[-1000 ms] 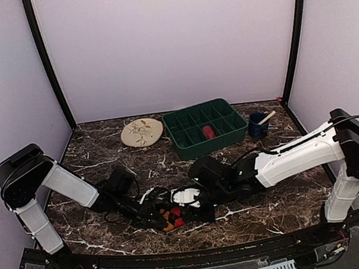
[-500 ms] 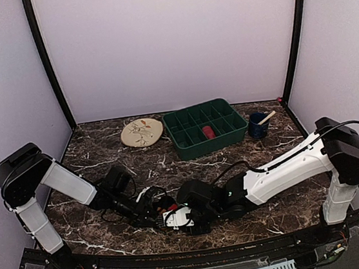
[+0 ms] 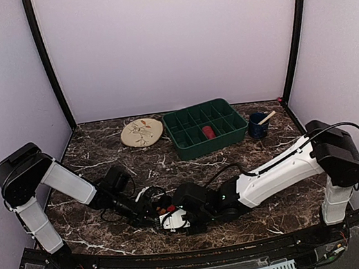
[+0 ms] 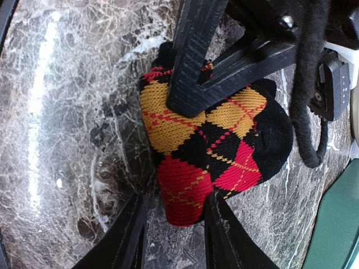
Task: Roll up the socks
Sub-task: Roll the sock at the center of the board.
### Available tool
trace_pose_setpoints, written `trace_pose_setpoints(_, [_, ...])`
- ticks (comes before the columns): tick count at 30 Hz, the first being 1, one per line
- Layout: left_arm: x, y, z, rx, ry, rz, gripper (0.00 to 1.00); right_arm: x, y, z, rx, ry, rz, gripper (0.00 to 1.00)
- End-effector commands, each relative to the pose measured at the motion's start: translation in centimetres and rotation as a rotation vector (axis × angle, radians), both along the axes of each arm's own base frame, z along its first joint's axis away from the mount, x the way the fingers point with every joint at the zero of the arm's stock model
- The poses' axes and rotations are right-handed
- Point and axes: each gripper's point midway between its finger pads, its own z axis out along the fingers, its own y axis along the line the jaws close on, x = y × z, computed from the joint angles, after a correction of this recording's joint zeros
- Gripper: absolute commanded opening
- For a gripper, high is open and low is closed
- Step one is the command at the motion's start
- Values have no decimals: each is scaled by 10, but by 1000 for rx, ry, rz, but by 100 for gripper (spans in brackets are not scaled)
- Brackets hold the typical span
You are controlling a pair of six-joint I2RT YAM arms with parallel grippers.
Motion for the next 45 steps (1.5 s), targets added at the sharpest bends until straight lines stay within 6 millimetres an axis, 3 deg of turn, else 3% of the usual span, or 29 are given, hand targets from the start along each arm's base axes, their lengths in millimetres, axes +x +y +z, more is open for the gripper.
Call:
trace_pose_setpoints(1, [-3, 15, -23, 104, 57, 45, 0, 0, 12, 1, 19, -33, 26, 33])
trace_pose_setpoints(17, [-4, 13, -20, 84, 70, 42, 0, 14, 13, -20, -25, -58, 37, 31])
trace_pose_setpoints(21, [-4, 13, -20, 81, 71, 42, 0, 17, 9, -27, -48, -25, 41, 24])
trace_pose_setpoints(28, [-1, 13, -16, 76, 58, 50, 1, 16, 2, -40, -110, 81, 40, 4])
trace_pose_setpoints(30, [2, 14, -13, 80, 40, 61, 6, 15, -1, -43, -127, 117, 31, 0])
trace_pose_setpoints(37, [22, 21, 5, 139, -114, 123, 40, 16, -5, -43, -158, 222, -16, 0])
trace_pose_setpoints(45, [42, 31, 31, 152, -303, 215, 47, 11, -7, -28, -159, 385, -121, 0])
